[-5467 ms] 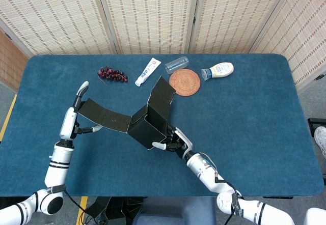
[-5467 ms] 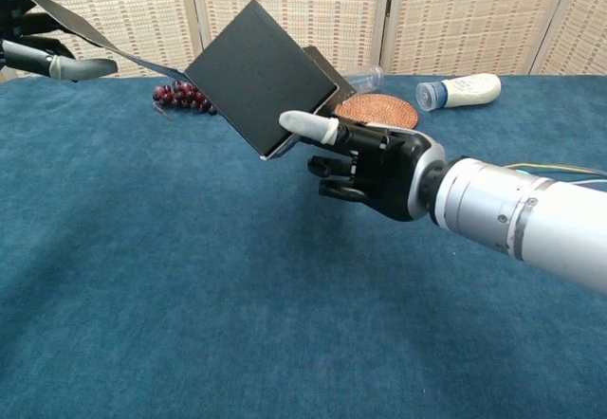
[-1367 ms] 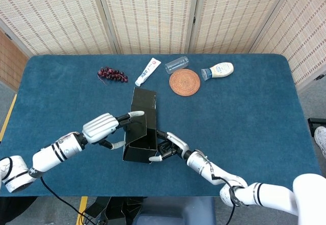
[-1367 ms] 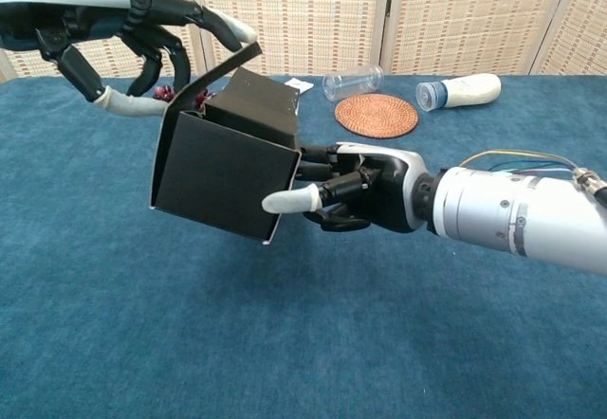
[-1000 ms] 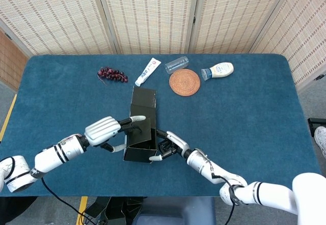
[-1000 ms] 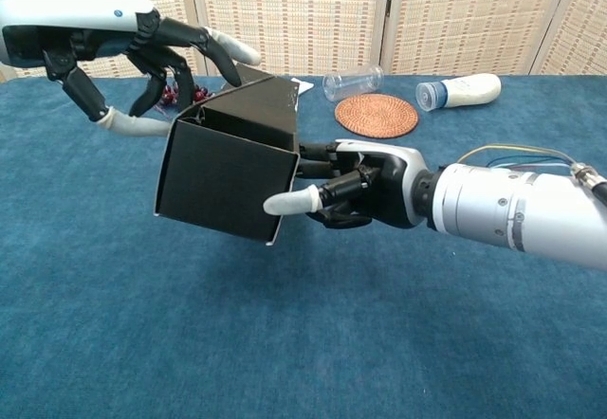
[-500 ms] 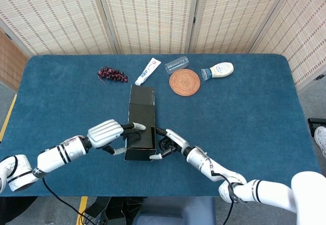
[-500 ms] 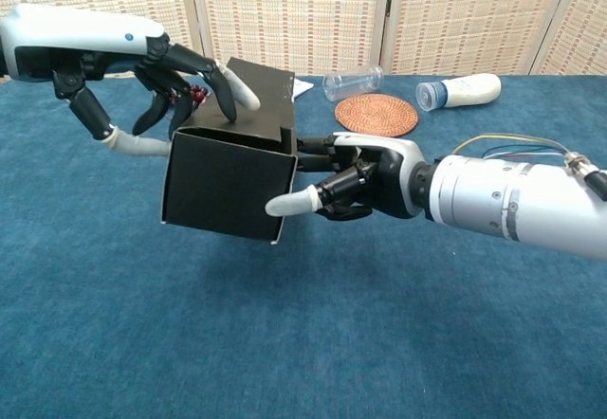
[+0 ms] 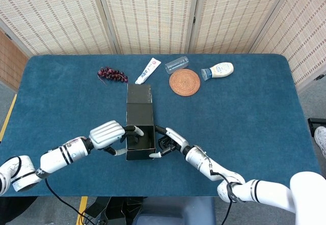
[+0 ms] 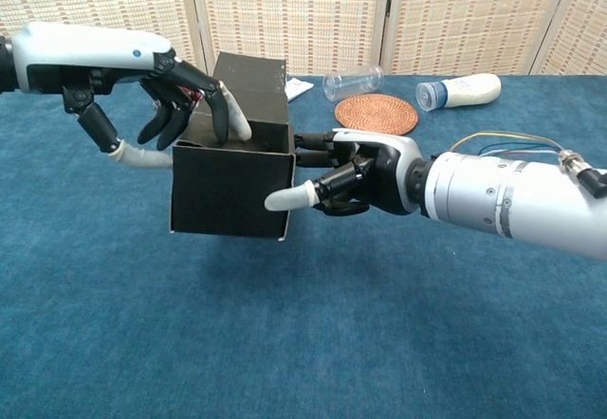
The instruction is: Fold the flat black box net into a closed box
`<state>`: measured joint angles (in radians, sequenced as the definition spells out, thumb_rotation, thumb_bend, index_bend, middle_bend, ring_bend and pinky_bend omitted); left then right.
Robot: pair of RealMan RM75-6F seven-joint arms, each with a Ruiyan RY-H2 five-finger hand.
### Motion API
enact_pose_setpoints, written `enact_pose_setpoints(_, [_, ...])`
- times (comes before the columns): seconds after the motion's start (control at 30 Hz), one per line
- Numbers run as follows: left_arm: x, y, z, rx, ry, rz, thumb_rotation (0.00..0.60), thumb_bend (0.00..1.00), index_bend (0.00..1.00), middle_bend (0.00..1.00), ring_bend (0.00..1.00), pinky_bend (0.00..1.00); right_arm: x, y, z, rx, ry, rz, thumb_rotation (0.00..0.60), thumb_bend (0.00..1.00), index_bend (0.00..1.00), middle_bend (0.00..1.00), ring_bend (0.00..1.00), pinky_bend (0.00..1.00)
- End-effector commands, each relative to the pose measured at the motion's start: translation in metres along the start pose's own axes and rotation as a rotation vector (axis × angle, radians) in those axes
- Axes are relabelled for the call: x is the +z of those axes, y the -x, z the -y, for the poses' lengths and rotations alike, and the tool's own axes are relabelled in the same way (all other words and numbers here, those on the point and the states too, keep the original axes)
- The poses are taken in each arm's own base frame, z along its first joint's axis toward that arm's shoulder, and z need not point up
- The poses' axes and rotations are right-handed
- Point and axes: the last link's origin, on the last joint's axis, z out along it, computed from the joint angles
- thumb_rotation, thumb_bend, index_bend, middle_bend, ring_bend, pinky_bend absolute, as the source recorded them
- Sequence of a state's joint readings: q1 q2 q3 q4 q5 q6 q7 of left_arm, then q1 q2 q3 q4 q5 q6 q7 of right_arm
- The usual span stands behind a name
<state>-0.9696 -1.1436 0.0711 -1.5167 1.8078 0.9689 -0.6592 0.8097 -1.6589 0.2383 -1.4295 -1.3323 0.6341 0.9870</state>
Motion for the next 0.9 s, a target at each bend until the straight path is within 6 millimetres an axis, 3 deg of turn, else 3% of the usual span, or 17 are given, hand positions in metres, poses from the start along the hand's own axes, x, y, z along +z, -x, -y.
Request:
enact_pose_setpoints(0.03, [0.000,0.002,0.000,0.015,0.006,-0.005,0.600,0.36,0.38,0.27,0.45,0.61,0.001,0.000,0.000,0.012,0.000,0.001,0.600,0.21,0.32,0.41,0.79,1.00])
enact_pose_setpoints(0.3, [0.000,0.010,-0.002,0.047,0.031,-0.012,0.600,0.36,0.45,0.36,0.49,0.60,0.002,0.003,-0.002,0.050,-0.016,0.000,0.600,0.23,0.34,0.41,0.79,1.00])
enact_pose_setpoints(0.43, [0.001,0.017,-0.001,0.060,0.036,-0.013,0.600,0.36,0.47,0.38,0.50,0.55,0.002,0.002,-0.006,0.060,-0.016,-0.004,0.600,0.24,0.36,0.41,0.79,1.00])
enact_pose_setpoints(0.7, [0.007,0.049,0.007,0.109,0.041,-0.018,0.600,0.36,0.46,0.38,0.53,0.47,0.006,-0.002,-0.021,-0.006,0.008,-0.014,0.600,0.25,0.36,0.41,0.79,1.00])
enact_pose_setpoints(0.9, [0.010,0.067,0.016,0.175,0.035,-0.014,0.600,0.36,0.43,0.38,0.54,0.47,0.009,-0.004,-0.036,-0.101,0.018,-0.030,0.600,0.26,0.37,0.41,0.79,1.00])
